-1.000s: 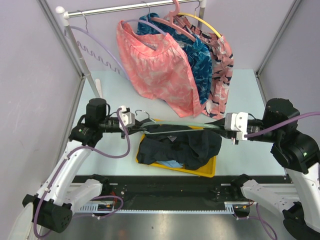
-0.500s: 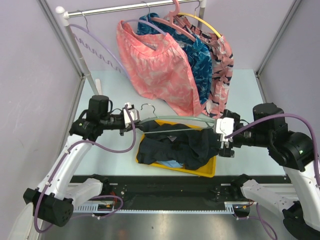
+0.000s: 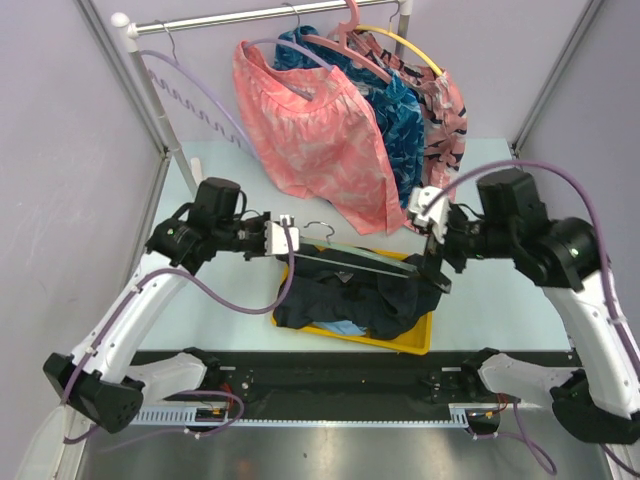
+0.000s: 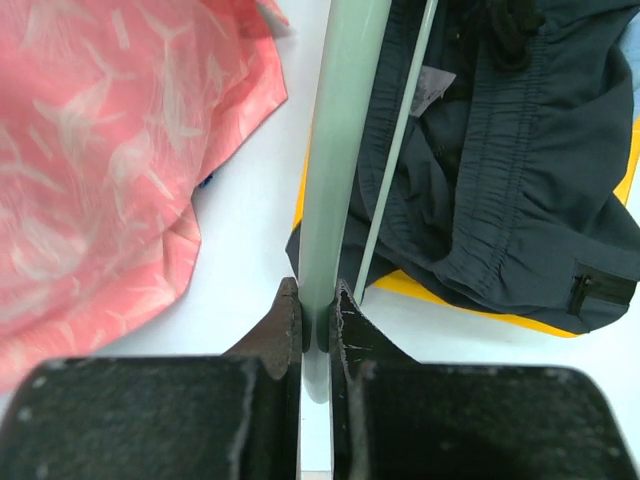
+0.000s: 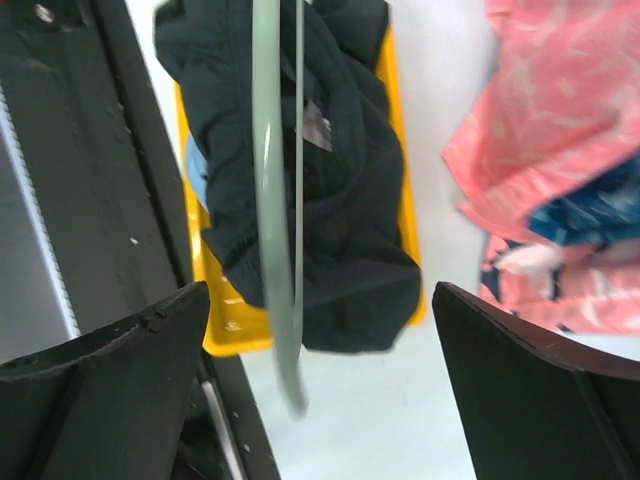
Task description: Place the shorts on the hanger
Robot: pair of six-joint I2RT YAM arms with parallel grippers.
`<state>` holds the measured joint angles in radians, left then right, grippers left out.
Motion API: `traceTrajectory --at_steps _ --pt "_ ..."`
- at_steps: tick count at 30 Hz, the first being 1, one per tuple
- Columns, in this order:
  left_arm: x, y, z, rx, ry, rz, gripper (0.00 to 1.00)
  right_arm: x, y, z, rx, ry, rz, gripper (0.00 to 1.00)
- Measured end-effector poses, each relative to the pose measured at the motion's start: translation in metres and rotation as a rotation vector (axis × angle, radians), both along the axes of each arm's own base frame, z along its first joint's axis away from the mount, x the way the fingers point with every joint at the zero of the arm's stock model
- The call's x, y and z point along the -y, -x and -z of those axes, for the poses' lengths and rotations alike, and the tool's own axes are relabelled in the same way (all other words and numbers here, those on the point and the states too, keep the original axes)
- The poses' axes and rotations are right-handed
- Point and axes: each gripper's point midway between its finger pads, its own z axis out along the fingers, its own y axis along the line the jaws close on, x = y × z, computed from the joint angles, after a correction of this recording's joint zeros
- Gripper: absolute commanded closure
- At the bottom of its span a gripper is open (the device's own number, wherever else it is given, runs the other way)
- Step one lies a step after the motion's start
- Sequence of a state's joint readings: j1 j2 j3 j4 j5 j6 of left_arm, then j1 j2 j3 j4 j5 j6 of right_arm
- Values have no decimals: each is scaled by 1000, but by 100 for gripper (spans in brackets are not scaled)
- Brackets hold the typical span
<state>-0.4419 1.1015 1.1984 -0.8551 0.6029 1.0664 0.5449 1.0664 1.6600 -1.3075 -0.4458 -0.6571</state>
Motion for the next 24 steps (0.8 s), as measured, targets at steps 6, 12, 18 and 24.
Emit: traceTrajectory --at_steps 6,12,18,24 --pt "31 4 -14 20 -43 74 100 -56 -17 12 -98 -23 -67 16" --pt "46 14 -4 -17 -80 83 100 -98 -25 10 -88 -72 -115 38" --pt "44 11 -1 -46 -88 14 100 -117 -26 2 -38 -118 -147 49" --pt "44 9 1 -75 -84 -23 100 -124 -23 27 -54 -80 -166 75"
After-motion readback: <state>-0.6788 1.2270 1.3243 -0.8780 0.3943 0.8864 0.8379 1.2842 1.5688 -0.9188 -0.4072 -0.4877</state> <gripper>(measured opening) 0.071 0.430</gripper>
